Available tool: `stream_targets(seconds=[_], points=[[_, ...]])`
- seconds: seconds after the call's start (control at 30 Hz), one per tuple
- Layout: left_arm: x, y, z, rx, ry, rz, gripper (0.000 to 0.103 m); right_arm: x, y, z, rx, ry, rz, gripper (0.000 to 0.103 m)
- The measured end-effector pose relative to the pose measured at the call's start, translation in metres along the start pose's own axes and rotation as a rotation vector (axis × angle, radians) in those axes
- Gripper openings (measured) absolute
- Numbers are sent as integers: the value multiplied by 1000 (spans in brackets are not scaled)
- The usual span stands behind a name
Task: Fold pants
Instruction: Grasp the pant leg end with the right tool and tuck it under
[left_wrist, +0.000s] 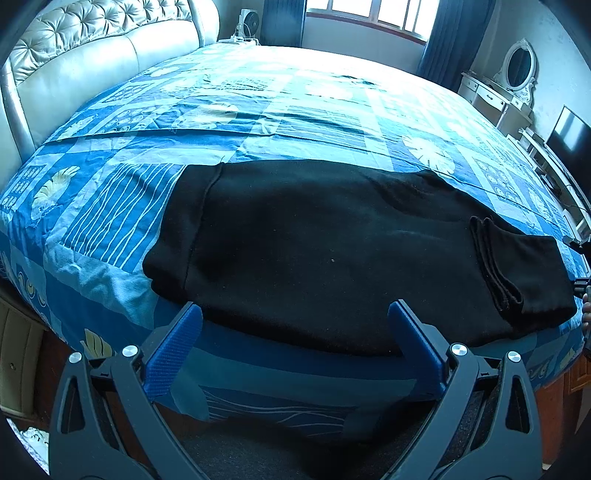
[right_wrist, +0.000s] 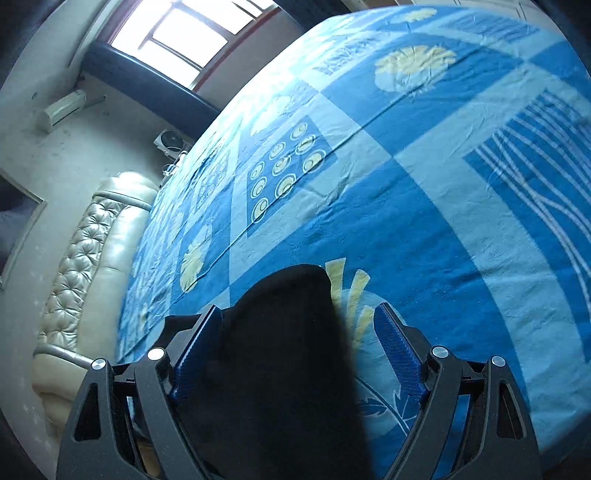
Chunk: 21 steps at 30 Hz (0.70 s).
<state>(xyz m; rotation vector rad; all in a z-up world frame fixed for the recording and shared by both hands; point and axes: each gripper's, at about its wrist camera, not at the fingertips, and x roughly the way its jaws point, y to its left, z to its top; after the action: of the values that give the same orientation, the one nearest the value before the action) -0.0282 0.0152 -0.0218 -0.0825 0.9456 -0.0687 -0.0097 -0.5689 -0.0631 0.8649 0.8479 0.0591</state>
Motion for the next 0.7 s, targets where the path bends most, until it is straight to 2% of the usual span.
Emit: stream_targets(seconds=[0.1,0.17,0.2,0.33,0.43,0.5,0.63,0.7], points=[[2,1,-1,-4,9,-1,101,16,-11,4,38,33,68,81],[4,1,-1,-6,15,-2,101,26,-16,5,59,60,101,63],[5,1,-1,-9,19,-3,101,32,-20,6,85,87,108,45],[8,2,-2,-21,38,-18,101,41,-33,4,127,113,118,32],[9,0,-2,-14,36,-19,101,42,-34,1,117,110,118,29],[10,-1,-3,-9,39,-18,101,40,-31,0,119,99,120,31],[9,-1,-4,-7,40,-19,101,28,-35,-9,149,92,212,49],[7,-1,-4,-4,35,-19,101,20,-36,-19,155,86,248,53]])
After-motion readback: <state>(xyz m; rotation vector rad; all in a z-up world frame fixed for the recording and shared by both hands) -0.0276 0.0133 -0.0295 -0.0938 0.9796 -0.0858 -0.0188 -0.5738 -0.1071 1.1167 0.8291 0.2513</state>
